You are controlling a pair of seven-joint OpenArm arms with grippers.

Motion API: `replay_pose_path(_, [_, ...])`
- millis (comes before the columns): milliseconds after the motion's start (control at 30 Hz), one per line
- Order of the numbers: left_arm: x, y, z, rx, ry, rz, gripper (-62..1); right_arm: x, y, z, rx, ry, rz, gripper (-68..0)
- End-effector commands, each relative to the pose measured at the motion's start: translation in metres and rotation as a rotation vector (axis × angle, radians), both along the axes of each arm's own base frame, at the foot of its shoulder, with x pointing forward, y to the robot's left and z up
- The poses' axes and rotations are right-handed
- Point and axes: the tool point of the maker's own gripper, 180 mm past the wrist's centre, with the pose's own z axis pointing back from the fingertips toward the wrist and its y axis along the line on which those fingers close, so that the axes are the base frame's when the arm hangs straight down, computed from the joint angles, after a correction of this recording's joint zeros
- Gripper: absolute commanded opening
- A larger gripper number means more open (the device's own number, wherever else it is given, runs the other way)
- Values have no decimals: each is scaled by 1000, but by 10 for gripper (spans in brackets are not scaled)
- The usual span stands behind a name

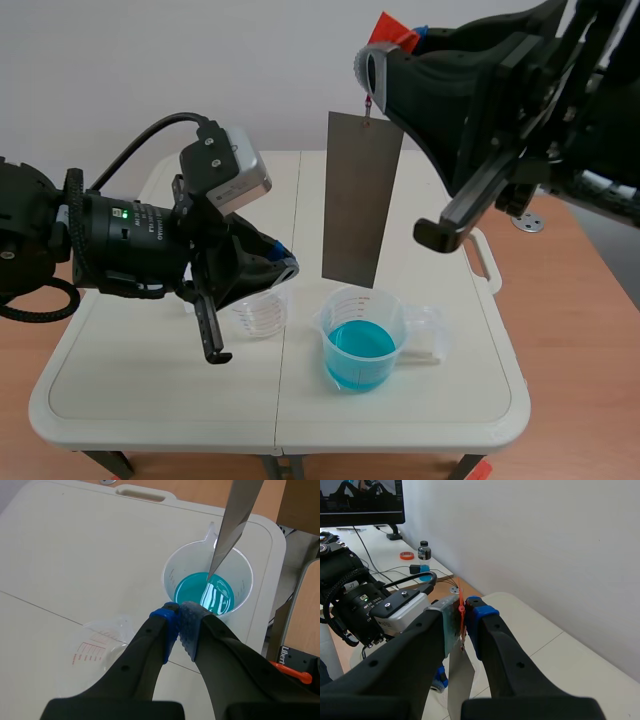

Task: Hold the metal plate by the orange handle, dip it into the blue solution, take it out and point at it, then put the plate back in the beaker on the left.
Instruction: 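Raise the plate and point at it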

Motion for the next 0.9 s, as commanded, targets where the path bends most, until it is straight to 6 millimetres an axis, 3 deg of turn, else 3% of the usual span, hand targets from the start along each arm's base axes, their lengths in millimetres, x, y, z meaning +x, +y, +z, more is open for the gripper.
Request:
replay_pose_path(0, [0,-2,9,-19,-20,-8,-591,-5,2,12,17,-35,23,-660])
replay_pose_path(233, [18,27,10,-16,-66,128,-591,-5,2,12,17,-35,24,-660])
replay_pose_path(533, [37,125,16,32,-185,410,-591,-5,2,11,14,-33,23,-660])
replay_pose_path(700, [28,185,13,125,-223,536,-591,-5,2,11,14,-33,23,-660])
replay_pose_path(867, [3,234,-2,244,-196,622,-591,-5,2,12,14,-36,23,-660])
